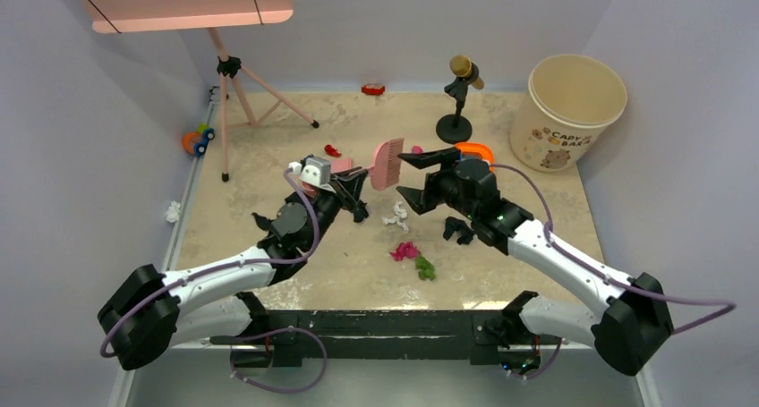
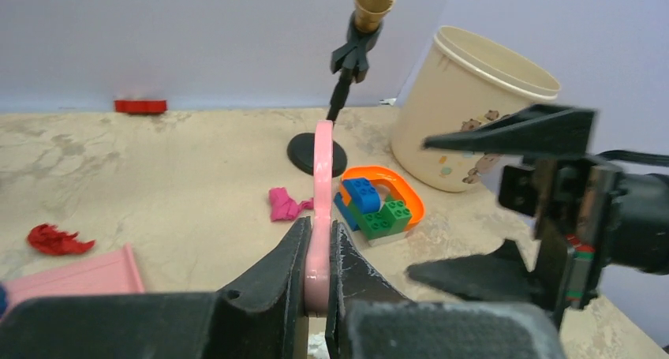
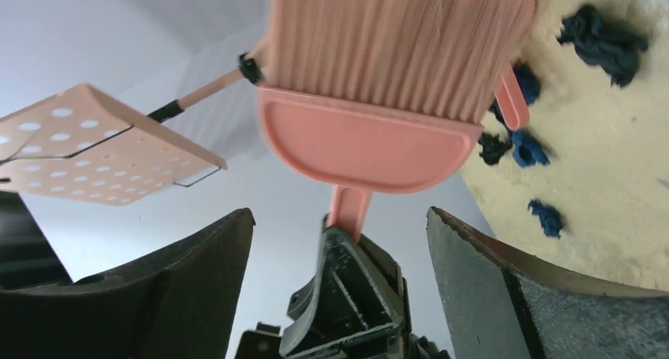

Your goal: Sweep away the paper scraps from the table

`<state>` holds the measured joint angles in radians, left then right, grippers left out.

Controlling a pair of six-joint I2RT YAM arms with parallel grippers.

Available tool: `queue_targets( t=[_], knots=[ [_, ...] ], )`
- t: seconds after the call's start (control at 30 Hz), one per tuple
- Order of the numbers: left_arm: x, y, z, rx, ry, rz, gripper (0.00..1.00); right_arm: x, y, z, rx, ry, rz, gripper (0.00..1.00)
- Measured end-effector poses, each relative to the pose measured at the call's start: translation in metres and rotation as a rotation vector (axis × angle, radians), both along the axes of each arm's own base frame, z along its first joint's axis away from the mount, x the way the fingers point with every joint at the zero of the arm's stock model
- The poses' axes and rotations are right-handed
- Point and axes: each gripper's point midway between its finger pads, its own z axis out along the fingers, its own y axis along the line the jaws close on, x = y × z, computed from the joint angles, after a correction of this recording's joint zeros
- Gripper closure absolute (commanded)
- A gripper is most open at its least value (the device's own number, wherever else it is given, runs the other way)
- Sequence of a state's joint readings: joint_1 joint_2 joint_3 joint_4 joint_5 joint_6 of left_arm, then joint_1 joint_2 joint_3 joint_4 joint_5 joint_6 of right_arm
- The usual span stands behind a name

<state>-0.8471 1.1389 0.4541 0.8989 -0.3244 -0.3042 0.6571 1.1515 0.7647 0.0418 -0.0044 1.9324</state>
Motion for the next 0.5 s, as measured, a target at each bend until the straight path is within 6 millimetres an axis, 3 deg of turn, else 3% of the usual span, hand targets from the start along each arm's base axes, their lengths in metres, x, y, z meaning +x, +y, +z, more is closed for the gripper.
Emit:
queue_targets(
  t=[0.1, 0.2, 0.33, 0.5],
  knots=[
    [-0.001, 0.016, -0.002, -0.007, 0.061, 0.037, 1.00, -0.001, -0.020, 0.017, -0.050, -0.088, -0.022, 0.13],
    [-0.002, 0.032, -0.014, 0.003, 0.146, 0.072, 1.00, 0.003, -0.039, 0.024, -0.225, -0.189, -0.027, 0.11],
    [-0.008, 0.056, -0.022, -0.002, 0.257, 0.097, 1.00, 0.005, -0.050, 0.036, -0.478, -0.365, 0.040, 0.14],
    [-0.032, 0.069, -0.017, 0.012, 0.319, 0.040, 1.00, -0.009, -0.062, 0.030, -0.704, -0.554, 0.153, 0.15]
  ],
)
